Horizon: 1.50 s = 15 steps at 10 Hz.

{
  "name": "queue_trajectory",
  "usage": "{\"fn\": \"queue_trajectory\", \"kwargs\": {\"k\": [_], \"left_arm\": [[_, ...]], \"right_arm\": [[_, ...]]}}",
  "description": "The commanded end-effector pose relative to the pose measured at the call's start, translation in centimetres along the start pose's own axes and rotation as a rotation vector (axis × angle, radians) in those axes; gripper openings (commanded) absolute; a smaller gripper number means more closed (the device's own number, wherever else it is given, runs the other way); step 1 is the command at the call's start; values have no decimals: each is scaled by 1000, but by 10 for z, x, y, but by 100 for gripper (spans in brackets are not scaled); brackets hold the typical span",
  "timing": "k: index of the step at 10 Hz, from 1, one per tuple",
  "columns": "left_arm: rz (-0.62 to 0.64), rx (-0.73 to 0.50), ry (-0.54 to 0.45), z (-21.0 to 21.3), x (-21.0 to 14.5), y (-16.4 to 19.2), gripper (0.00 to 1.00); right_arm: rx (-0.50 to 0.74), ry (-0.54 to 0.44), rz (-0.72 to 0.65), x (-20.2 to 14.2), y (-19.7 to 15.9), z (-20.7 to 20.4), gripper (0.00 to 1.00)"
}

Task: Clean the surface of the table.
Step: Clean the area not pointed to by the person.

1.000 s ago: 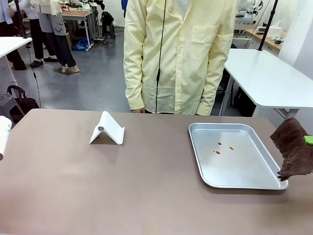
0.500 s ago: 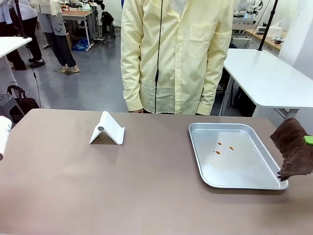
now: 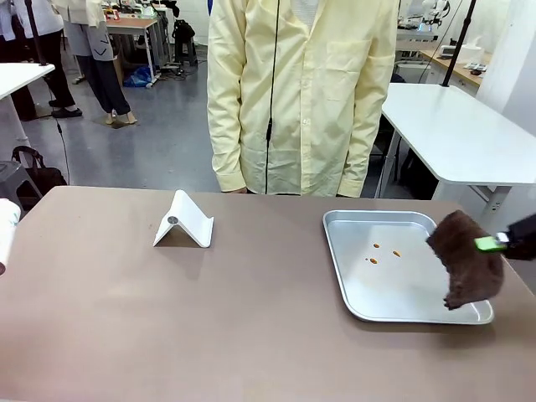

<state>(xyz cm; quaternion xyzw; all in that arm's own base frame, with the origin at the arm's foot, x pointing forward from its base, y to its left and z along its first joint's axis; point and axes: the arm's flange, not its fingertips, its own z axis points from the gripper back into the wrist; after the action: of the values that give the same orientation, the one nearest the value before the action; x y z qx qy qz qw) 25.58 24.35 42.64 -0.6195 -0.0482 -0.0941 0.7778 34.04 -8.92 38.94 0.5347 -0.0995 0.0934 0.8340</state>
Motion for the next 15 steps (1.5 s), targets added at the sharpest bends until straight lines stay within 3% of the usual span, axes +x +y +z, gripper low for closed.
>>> {"fn": "queue_trajectory", "kwargs": {"k": [1,3,7,12,15], "left_arm": [[-7,-1,-8,-1,1,-5,22],[-7,-1,-8,-1,1,-5,22],[-7,-1,-8,-1,1,-5,22],[-7,-1,-8,-1,1,-5,22],[-7,-1,-8,-1,1,-5,22]], "right_arm": [[-165,65,-20,42,-5,-14,9],[-286,85,15,72,-16,-30,9],[-602,31,90,112,-54,-37,9],[-627,-75,118,119,-82,-87,9],[-573,-6,121,116,-91,-123,9]]}}
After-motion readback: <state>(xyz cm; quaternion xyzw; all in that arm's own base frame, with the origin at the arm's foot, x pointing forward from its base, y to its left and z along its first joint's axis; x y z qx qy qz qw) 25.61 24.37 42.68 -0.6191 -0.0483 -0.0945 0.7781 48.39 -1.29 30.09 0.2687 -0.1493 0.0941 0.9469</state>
